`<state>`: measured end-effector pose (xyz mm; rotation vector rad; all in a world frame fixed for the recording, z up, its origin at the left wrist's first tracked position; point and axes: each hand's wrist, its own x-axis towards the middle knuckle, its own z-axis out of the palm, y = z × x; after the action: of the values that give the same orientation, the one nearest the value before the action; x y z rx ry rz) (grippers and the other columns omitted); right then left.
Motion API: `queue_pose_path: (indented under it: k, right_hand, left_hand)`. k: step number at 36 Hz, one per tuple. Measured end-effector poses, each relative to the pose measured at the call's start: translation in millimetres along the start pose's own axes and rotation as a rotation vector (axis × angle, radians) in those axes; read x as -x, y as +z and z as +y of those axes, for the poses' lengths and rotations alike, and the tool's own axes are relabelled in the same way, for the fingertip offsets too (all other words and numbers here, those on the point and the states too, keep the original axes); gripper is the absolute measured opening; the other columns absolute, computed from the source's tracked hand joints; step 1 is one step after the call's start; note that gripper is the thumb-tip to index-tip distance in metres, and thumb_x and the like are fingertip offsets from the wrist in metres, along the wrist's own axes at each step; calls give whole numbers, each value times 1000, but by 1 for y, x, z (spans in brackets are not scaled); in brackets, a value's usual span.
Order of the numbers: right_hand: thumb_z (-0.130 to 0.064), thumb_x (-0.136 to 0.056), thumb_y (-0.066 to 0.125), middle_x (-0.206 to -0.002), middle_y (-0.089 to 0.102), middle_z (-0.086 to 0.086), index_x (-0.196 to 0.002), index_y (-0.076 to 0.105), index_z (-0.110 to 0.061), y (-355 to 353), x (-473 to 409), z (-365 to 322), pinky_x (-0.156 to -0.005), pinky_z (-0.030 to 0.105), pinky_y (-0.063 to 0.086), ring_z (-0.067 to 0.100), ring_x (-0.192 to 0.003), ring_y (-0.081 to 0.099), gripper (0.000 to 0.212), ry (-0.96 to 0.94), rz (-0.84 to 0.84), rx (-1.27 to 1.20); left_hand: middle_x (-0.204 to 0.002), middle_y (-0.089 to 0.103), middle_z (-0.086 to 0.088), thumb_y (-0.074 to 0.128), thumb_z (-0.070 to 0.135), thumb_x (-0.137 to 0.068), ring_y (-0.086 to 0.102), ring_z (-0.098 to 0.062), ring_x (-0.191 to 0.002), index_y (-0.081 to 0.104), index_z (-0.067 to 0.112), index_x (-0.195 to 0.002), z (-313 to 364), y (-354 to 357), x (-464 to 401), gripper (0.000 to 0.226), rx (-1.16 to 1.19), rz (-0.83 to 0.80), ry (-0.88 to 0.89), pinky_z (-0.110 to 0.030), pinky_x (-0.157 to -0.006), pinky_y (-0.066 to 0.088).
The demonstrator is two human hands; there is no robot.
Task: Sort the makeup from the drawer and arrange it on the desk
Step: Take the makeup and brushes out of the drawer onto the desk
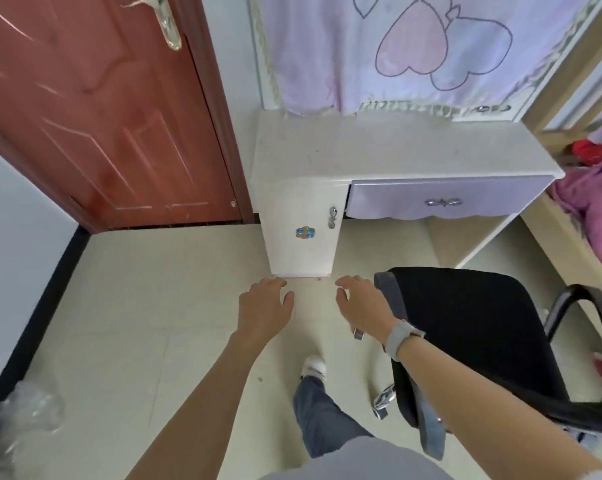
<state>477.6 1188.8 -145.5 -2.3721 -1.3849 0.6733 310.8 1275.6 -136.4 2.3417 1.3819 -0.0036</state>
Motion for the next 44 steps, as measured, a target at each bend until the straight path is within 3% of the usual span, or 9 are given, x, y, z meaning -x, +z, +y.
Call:
queue_pose_path:
  k: [6, 13, 17, 26, 33, 39, 41, 44]
  right_hand:
    - [-17, -95, 41, -127, 56, 6, -126, 54, -14, -33, -108, 19, -101, 38, 38, 25, -118, 48, 33, 103, 42, -94]
    - [-15, -95, 40, -128, 54, 4, -129, 51, -14, -72, -183, 56, -97, 34, 40, 22, -118, 48, 35, 183, 125, -147]
    - [-15, -95, 39, -130, 52, 1, -131, 48, -16, -90, -215, 95, -93, 29, 40, 19, -117, 48, 37, 278, 155, -101]
    - [-19, -97, 37, -135, 47, 1, -136, 42, -18, -113, -283, 186, -96, 30, 39, 19, -118, 46, 39, 437, 106, 118]
    - [-19, -97, 37, -142, 39, 1, -139, 34, -17, -109, -326, 261, -97, 30, 38, 19, -126, 39, 43, 555, 72, 288]
    - [-20, -95, 39, -148, 32, 1, -143, 27, -15, -94, -344, 311, -112, 37, 20, 18, -140, 22, 50, 479, 21, 500]
    - [-20, -94, 44, -145, 39, 2, -141, 33, -15, -88, -347, 323, -114, 41, 15, 18, -139, 27, 49, 418, 14, 587]
    - [-13, -79, 69, -110, 65, 7, -113, 63, -11, -83, -351, 336, -106, 45, 36, 25, -112, 58, 34, 263, 216, 624]
  left_hand:
    - [-132, 52, -2, 41, 32, -96, 49, -22, -117, 50, 19, -130, 32, -21, -120, 38, -12, -32, 49, -35, -95, 38]
    - [-131, 52, 2, 41, 31, -96, 48, -20, -116, 50, 21, -131, 83, -18, -228, 37, -62, -76, 202, -32, -93, 36]
    - [-129, 52, 0, 42, 28, -95, 50, -21, -112, 50, 20, -129, 123, -3, -288, 36, -75, -111, 332, -35, -93, 37]
    - [-125, 53, -4, 49, 18, -91, 50, -28, -110, 53, 13, -124, 209, 53, -396, 33, -93, -106, 570, -37, -88, 36]
    - [-104, 65, -11, 73, 3, -70, 61, -35, -91, 66, 6, -101, 233, 103, -427, 32, -11, 16, 639, -42, -72, 48]
    - [-103, 62, -5, 69, 7, -72, 56, -27, -92, 66, 14, -105, 234, 142, -430, 35, -37, 205, 670, -39, -76, 40]
    - [-105, 61, -4, 67, 8, -74, 50, -25, -95, 65, 16, -108, 234, 152, -430, 36, -23, 250, 655, -39, -79, 37]
    - [-105, 60, -5, 67, 7, -74, 44, -22, -95, 63, 15, -111, 233, 162, -427, 37, -7, 296, 625, -40, -80, 37]
